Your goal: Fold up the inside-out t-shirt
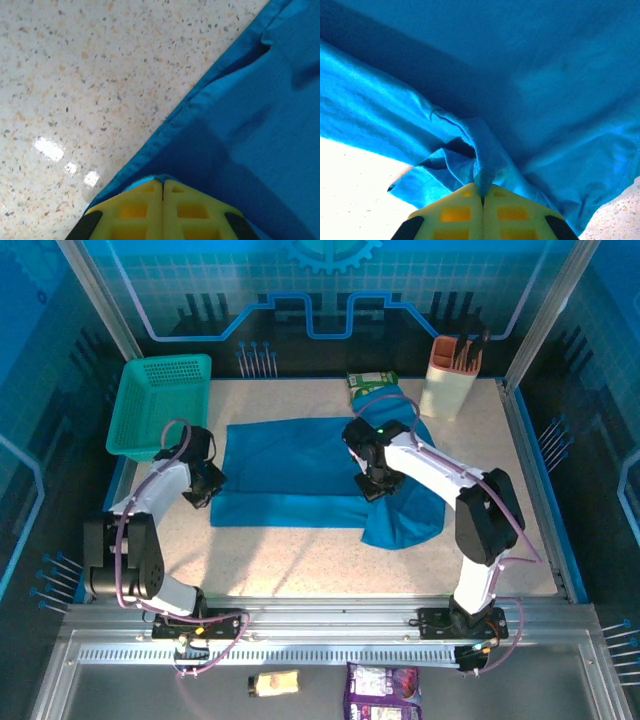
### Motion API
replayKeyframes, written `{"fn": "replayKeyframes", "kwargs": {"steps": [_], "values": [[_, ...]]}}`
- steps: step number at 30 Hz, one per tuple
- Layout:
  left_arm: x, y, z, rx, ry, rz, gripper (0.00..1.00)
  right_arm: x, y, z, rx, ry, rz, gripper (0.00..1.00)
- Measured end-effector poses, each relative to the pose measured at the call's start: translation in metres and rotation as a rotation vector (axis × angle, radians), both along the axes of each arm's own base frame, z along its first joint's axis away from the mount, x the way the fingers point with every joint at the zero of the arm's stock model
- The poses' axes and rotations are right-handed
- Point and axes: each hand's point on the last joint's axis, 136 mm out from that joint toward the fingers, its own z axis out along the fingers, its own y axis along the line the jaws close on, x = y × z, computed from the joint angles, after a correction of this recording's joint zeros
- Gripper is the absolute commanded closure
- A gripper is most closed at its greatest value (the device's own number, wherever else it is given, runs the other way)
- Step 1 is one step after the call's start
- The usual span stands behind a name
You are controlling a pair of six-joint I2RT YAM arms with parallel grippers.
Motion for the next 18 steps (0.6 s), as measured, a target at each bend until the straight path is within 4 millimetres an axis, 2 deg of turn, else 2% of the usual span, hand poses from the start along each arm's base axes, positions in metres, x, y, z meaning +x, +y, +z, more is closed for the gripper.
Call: {"fn": "replayKeyframes", "kwargs": {"steps": [3,5,6,10,11,14,18], "values": [[0.01,0.001,-0.005,0.01,0.014,-0.022,1.0,0.006,0.001,-0.005,-0.002,0.004,-0.004,1.0],[0.017,0.001,-0.01,0.015,0.027,-0.036,0.96,0.009,0.001,-0.008,-0.004,0.008,-0.008,1.0],[0.02,0.002,-0.014,0.018,0.037,-0.042,0.94,0.011,0.002,-0.009,-0.005,0.008,-0.009,0.96],[0.021,0.004,-0.021,0.037,0.065,-0.059,0.85,0.014,0.004,-0.009,0.003,0.002,-0.019,0.59],[0.021,0.005,-0.021,0.043,0.068,-0.065,0.81,0.015,0.005,-0.008,0.009,0.0,-0.025,0.56],[0.02,0.007,-0.011,0.055,0.052,-0.071,0.75,0.011,0.005,-0.003,0.048,-0.01,-0.043,0.53],[0.019,0.005,0.018,0.057,-0.023,-0.077,0.74,-0.012,-0.004,0.012,0.11,-0.025,-0.073,0.53]]}}
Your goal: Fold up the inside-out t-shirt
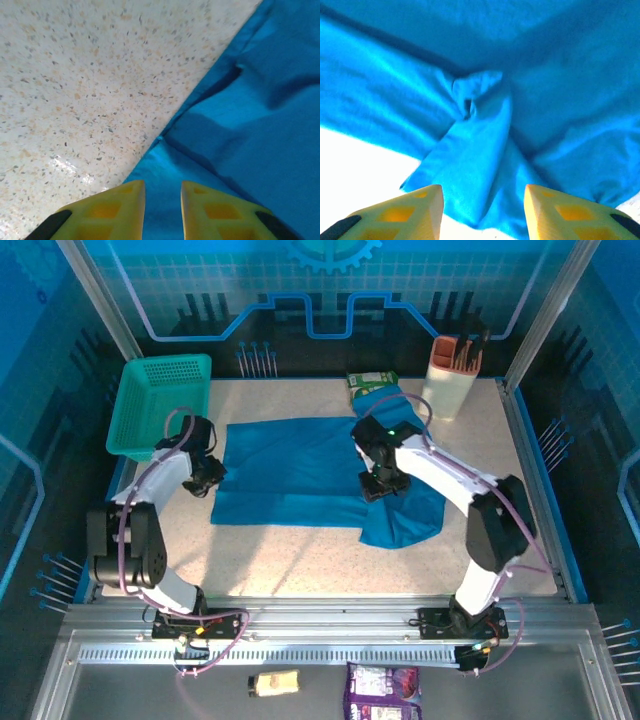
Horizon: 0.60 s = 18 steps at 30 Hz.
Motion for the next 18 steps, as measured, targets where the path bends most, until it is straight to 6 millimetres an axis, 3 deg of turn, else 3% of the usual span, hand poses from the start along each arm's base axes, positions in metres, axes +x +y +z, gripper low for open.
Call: {"fn": "replayKeyframes", "kwargs": {"steps": [4,7,10,12,18], "values": [[0.001,-0.021,0.025,-0.045,-0.079,-0.056,0.76,-0.037,-0.01,0.008,0.051,-0.011,-0.003,0.54],[0.002,-0.054,0.023,-0.112,-0.096,-0.14,0.76,-0.069,-0.002,-0.002,0.042,0.008,0.072,0.55],[-0.009,-0.082,0.005,-0.169,-0.054,-0.198,0.77,-0.096,0.016,-0.02,0.014,0.046,0.173,0.53],[-0.017,-0.093,-0.011,-0.192,0.0,-0.212,0.77,-0.103,0.027,-0.032,-0.008,0.068,0.213,0.51],[-0.041,-0.093,-0.054,-0.208,0.136,-0.177,0.79,-0.098,0.042,-0.066,-0.05,0.092,0.228,0.47]]}}
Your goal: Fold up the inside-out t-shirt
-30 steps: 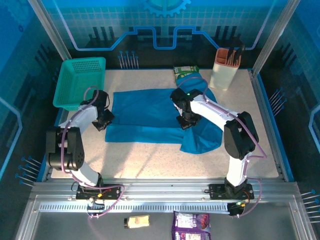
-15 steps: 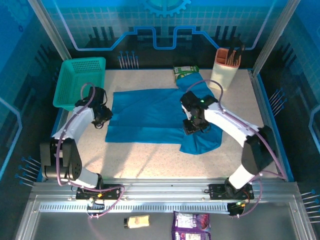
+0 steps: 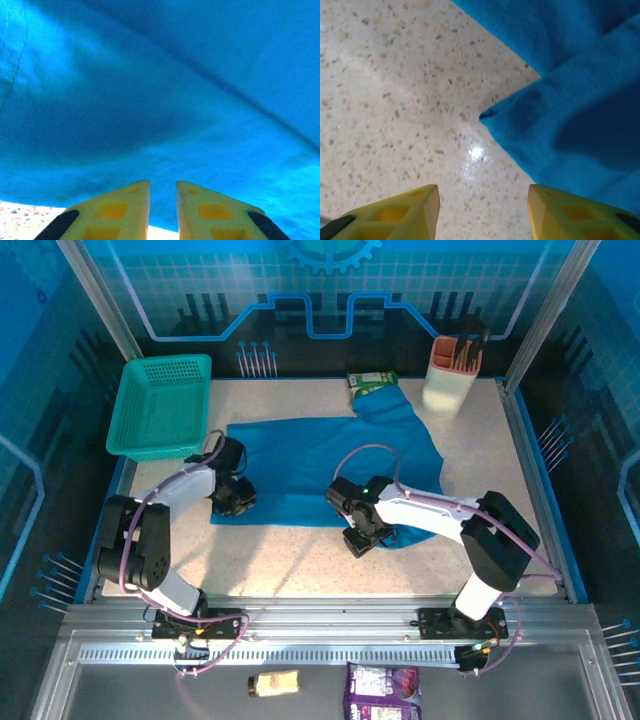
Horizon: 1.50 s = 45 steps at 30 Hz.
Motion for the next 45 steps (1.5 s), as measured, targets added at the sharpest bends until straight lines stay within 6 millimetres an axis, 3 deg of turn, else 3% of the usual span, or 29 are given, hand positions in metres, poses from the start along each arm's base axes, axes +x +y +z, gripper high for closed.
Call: {"fn": "replayKeyframes", "kwargs": {"steps": [3,8,17,21,26,31,37,45], "values": [[-0.009,0.004,-0.009,0.019,0.029,0.005,0.81,0.004,0.002,-0.01,-0.014,0.002,-0.002,0.48],[-0.013,0.013,-0.017,0.055,0.05,0.014,0.82,0.006,0.001,-0.027,-0.04,0.025,-0.006,0.57],[-0.013,0.024,-0.025,0.059,0.069,0.029,0.83,0.012,-0.002,-0.029,-0.034,0.027,-0.027,1.0],[-0.012,0.024,-0.025,0.059,0.074,0.028,0.83,0.023,-0.011,-0.013,-0.014,-0.012,-0.062,1.0],[-0.012,0.024,-0.025,0.052,0.076,0.031,0.83,0.049,-0.028,0.031,0.069,-0.102,-0.141,1.0],[-0.012,0.025,-0.026,0.049,0.077,0.035,0.83,0.088,-0.068,0.069,0.131,-0.186,-0.275,1.0],[-0.012,0.026,-0.026,0.043,0.078,0.039,0.83,0.129,-0.106,0.07,0.112,-0.176,-0.372,1.0],[-0.011,0.028,-0.025,0.042,0.076,0.034,0.83,0.162,-0.144,0.053,0.092,-0.134,-0.45,1.0]]}}
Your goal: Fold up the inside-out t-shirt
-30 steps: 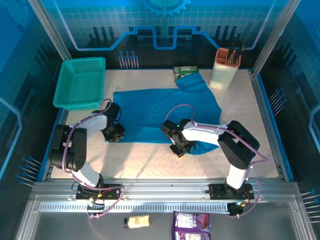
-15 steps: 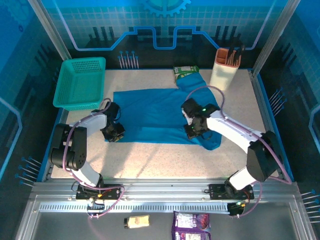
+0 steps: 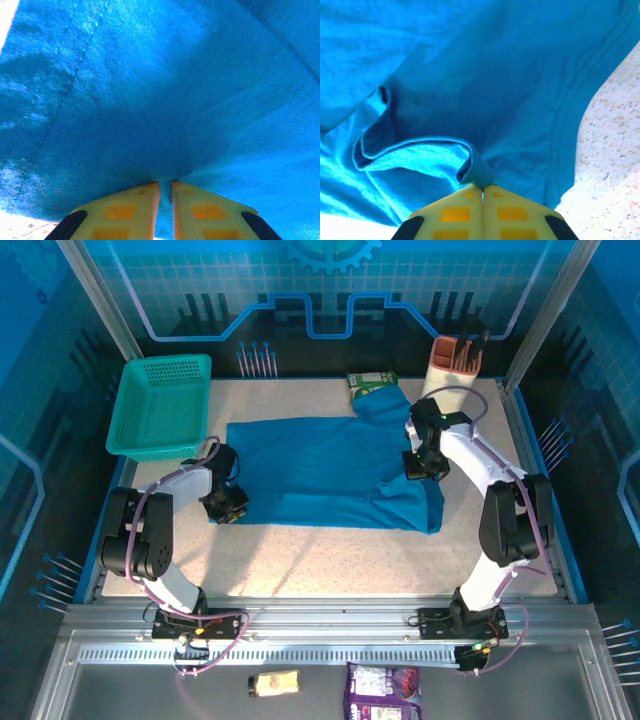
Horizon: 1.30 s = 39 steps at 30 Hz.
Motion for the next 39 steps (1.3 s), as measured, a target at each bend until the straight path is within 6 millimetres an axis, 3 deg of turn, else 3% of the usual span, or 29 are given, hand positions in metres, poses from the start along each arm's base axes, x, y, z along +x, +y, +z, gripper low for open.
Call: {"fn": "replayKeyframes", "kwargs": {"steps": [6,14,19,22,24,31,34,39], "values": [[0.0,0.001,0.0,-0.003,0.0,0.0,0.84,0.015,-0.016,-0.014,-0.009,0.027,-0.032,1.0],[0.0,0.001,0.0,-0.006,-0.005,0.004,0.84,0.03,-0.052,-0.029,-0.032,0.021,-0.119,0.99],[0.0,0.001,0.0,-0.007,-0.009,0.003,0.83,0.044,-0.062,-0.023,-0.039,-0.026,-0.142,0.67],[0.0,0.002,0.001,-0.007,-0.013,0.005,0.83,0.044,-0.064,-0.02,-0.042,-0.035,-0.162,0.58],[-0.001,0.003,0.002,-0.006,-0.016,0.008,0.83,0.037,-0.061,-0.019,-0.019,-0.043,-0.174,0.56],[-0.004,0.011,0.007,0.024,-0.015,0.02,0.83,-0.02,-0.043,-0.01,0.162,-0.033,-0.222,0.44],[-0.005,0.013,0.006,0.032,-0.01,0.019,0.83,-0.033,-0.032,-0.02,0.228,0.001,-0.229,0.38],[-0.006,0.017,0.003,0.024,0.005,0.034,0.82,-0.049,-0.016,-0.041,0.32,0.06,-0.236,0.39]]}}
